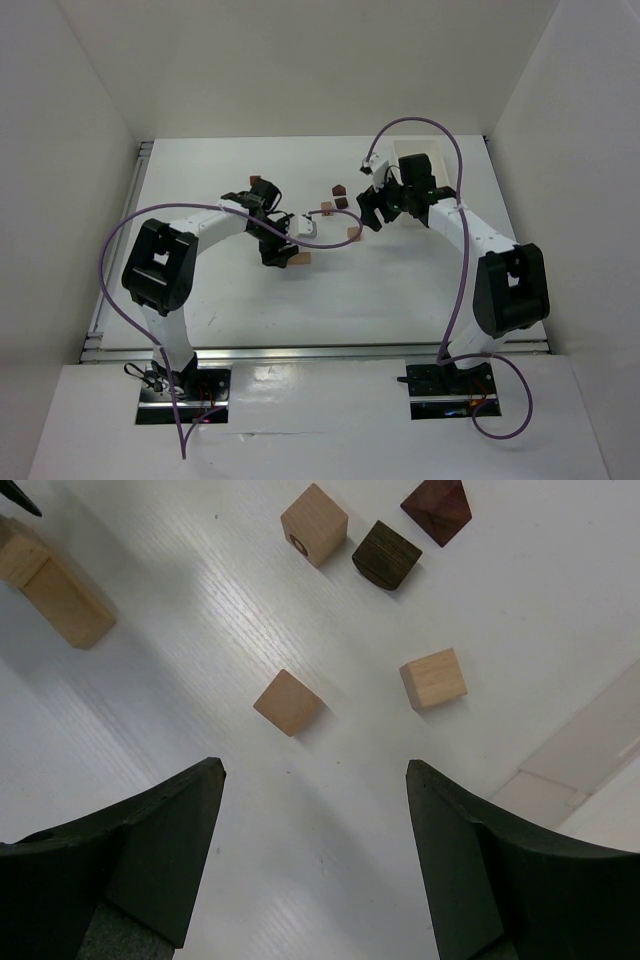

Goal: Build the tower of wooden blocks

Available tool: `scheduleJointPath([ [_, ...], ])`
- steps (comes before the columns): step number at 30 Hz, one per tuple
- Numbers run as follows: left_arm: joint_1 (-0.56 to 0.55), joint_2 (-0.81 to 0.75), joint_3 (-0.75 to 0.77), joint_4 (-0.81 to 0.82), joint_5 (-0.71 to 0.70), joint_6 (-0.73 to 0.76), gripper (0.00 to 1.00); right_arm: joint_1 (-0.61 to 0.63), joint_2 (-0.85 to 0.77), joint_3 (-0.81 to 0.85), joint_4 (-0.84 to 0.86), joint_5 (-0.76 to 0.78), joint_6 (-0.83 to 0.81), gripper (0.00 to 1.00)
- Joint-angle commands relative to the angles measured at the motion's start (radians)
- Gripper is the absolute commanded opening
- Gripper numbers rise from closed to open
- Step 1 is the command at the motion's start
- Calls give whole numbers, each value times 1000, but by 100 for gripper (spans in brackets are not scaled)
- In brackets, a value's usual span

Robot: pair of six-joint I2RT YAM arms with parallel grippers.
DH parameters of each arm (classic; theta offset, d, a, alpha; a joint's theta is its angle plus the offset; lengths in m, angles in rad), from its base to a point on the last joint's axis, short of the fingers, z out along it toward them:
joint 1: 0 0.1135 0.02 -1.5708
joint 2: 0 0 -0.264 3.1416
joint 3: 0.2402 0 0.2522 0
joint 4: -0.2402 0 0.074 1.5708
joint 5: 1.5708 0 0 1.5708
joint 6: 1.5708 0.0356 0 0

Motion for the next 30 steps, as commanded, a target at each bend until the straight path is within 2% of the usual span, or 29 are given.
scheduleJointPath([
  [1, -4, -5, -7, -23, 38, 18, 77, -5, -3, 45, -13, 3, -8, 81],
  [4, -4, -29, -7, -23, 9, 18, 86, -5, 6, 45, -13, 3, -8, 82],
  [5, -4, -45, -7, -23, 9, 7, 94, -5, 6, 45, -13, -7, -8, 82],
  [7, -4, -78, 8, -23, 10, -5, 100, -5, 6, 45, -13, -17, -21, 84],
  [8, 9, -91, 32, -37, 22, -5, 100, -5, 6, 45, -13, -28, -33, 91],
  [14, 86, -222, 129, -46, 49, -95, 100, -5, 6, 25, 67, -48, -68, 91],
  [18, 123, -334, 131, 82, 17, -253, 100, -5, 48, 35, 121, -97, -134, 92],
  [24, 123, -511, 62, 445, -209, -609, 100, -5, 127, 92, 161, -181, -247, 92],
  [25, 132, -531, 62, 478, -244, -653, 100, -5, 144, 124, 161, -201, -260, 92],
  [26, 132, -567, 53, 507, -288, -783, 100, -5, 182, 149, 150, -217, -287, 91],
  [27, 132, -585, 53, 524, -322, -848, 100, -5, 204, 173, 126, -229, -287, 91],
  [30, 132, -638, 7, 499, -410, -1097, 100, -5, 279, 264, 96, -266, -337, 89],
])
